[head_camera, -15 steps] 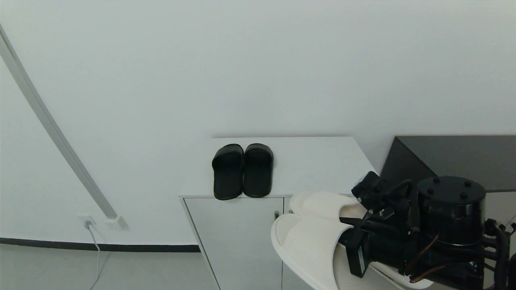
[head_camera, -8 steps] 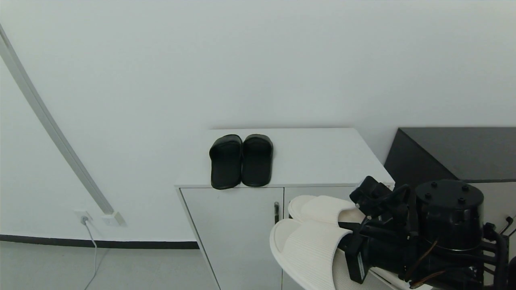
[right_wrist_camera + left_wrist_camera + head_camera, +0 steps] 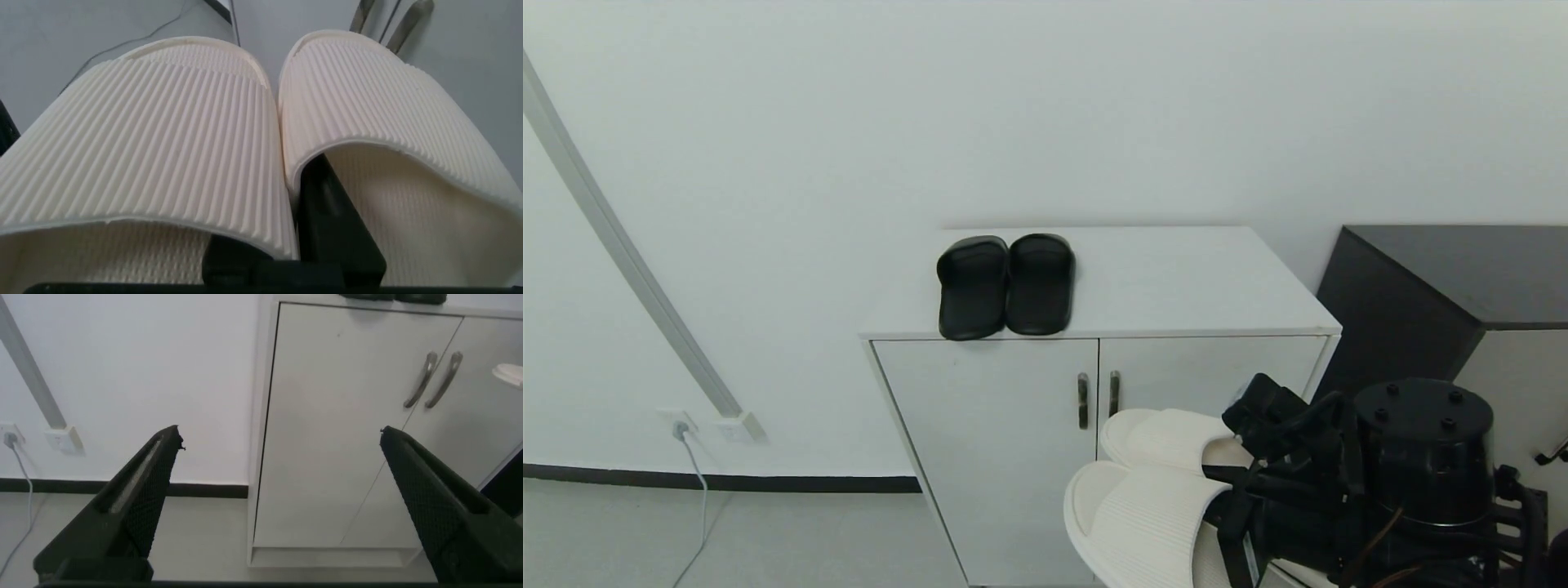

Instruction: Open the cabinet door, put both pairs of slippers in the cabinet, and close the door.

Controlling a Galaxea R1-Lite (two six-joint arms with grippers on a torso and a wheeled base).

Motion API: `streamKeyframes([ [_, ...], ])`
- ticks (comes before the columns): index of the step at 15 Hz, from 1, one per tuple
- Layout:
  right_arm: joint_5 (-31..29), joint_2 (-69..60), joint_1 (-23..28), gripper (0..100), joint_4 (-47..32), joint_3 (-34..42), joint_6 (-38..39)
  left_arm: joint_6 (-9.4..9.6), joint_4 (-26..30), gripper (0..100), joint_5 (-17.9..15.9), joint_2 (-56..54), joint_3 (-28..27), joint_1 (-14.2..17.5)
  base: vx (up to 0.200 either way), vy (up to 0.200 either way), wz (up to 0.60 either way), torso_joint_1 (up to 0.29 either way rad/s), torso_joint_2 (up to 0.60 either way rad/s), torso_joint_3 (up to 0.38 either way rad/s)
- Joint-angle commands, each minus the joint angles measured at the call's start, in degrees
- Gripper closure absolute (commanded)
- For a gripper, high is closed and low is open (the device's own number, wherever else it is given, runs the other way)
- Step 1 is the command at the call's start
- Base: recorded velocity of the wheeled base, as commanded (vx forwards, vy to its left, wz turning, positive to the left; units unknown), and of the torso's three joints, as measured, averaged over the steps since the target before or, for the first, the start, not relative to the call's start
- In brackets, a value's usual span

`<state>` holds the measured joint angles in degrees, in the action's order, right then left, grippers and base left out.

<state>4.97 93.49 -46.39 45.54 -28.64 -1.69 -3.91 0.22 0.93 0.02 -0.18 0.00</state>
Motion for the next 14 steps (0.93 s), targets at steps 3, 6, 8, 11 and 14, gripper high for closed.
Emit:
streamKeyframes([
  [3,0.12,0.47,-0.02,100,0.25,0.42,-0.06,-0.04,-0.04,0,-0.05,0.06,0.01,0.0,0.0,0.0,0.0,-0.209,0.53,0.32],
  [6,0.04,0.47,-0.02,100,0.25,0.42,-0.06,-0.04,0.04,0,-0.05,0.06,0.01,0.0,0.0,0.0,0.0,-0.193,0.52,0.32],
  [8,0.04,0.47,-0.02,100,0.25,0.6,-0.06,-0.04,0.04,0,-0.05,0.06,0.01,0.0,0.0,0.0,0.0,-0.181,0.5,0.322],
  [11,0.04,0.47,-0.02,100,0.25,0.69,-0.06,-0.04,0.13,0,-0.14,0.5,-0.08,-0.09,0.0,0.0,0.0,-0.155,0.48,0.315],
  [14,0.04,0.55,-0.02,100,0.25,0.95,-0.06,0.92,0.13,0,-0.31,0.42,-0.08,-0.09,0.0,0.0,0.0,-0.142,0.47,0.339],
])
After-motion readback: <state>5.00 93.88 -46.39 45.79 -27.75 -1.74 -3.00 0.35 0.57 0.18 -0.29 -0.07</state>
